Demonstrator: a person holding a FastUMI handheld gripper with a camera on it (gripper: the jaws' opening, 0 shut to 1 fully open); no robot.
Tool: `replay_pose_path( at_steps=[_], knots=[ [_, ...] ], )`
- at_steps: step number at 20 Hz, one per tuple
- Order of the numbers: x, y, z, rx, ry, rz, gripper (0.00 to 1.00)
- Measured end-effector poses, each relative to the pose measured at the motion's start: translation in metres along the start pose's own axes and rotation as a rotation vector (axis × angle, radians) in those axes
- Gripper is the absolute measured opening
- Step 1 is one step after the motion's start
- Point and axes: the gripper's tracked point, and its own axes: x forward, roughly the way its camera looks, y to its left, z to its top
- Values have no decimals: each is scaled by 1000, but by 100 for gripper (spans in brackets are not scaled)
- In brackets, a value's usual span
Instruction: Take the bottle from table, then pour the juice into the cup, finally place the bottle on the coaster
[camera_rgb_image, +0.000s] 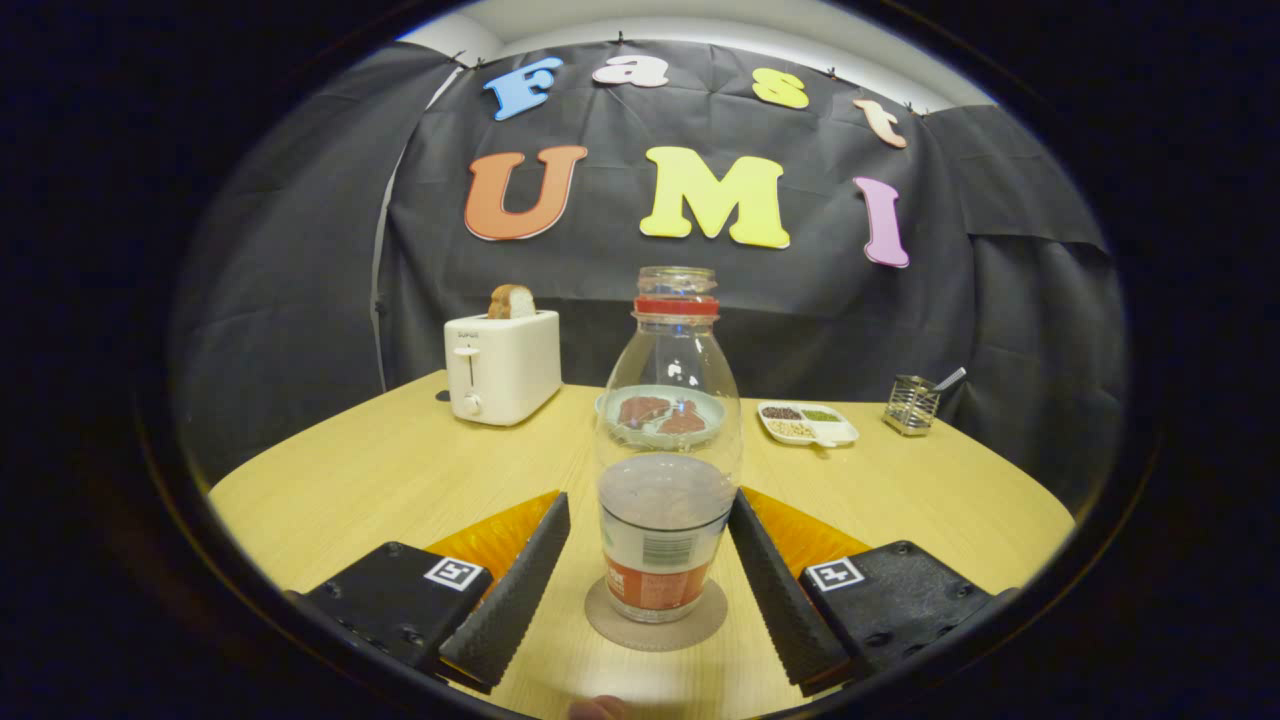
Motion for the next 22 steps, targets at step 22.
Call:
replay_pose_path(
  at_steps=[22],
  knots=[
    [-265,47,220,14,-254,61,100]
  ],
)
